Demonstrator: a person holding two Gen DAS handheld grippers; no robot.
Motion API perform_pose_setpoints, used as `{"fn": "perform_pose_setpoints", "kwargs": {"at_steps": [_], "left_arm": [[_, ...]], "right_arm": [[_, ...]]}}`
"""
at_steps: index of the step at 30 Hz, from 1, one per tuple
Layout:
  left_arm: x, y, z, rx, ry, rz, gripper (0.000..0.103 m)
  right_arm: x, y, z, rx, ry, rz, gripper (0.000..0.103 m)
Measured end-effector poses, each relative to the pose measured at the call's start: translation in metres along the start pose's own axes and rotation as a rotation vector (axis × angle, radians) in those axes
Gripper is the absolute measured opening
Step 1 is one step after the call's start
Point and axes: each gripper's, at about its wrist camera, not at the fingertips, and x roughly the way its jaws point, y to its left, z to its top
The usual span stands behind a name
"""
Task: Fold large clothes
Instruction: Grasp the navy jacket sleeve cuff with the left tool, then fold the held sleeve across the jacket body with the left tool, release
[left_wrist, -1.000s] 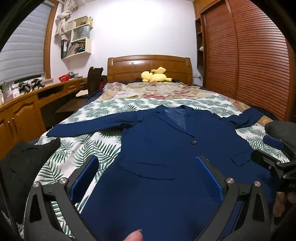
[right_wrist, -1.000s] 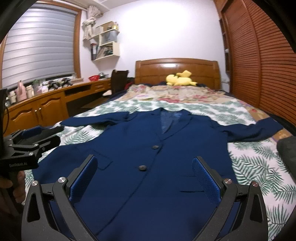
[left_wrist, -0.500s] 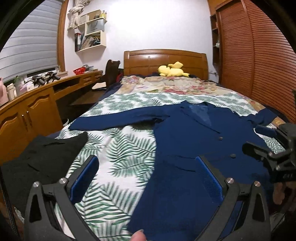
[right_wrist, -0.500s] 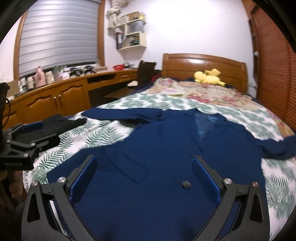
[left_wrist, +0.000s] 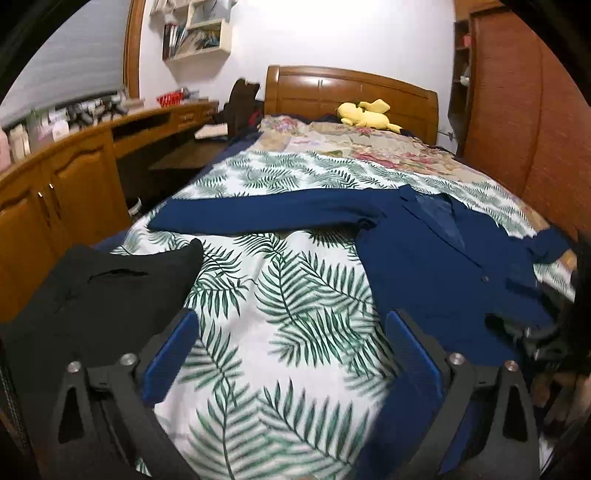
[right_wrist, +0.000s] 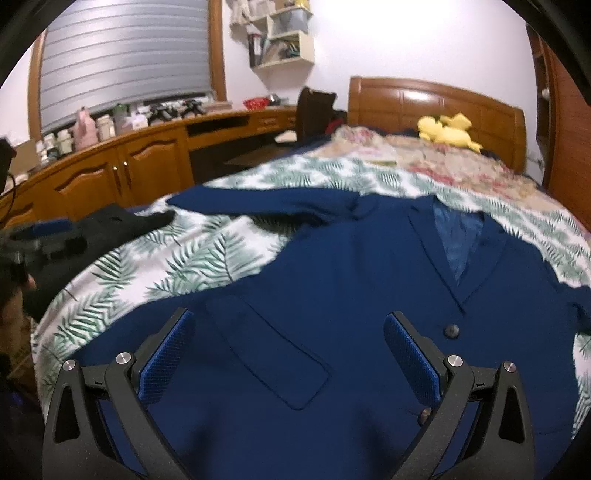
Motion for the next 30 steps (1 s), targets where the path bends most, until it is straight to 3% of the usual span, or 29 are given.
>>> {"fn": "perform_pose_setpoints", "kwargs": {"at_steps": [10,19,30], "left_arm": [[0.083,0.019,0.049,0.002,0.050,0.000,0.095],[0.175,0.050,0.080,-0.190,0.129,-0.024,0.079],[0.243,0.084,0.086,-0.400,0.233,0.004,0.069]], "right_arm": [[0.027,-0.004,-0.013,0.013,0.073,0.000,0.103],[0.035,-0.005,-0.015,0.015,0.095,-0.003,0.103],[0.038,-0.005,-0.016,0.026,0.102,-0.004,0.103]]}}
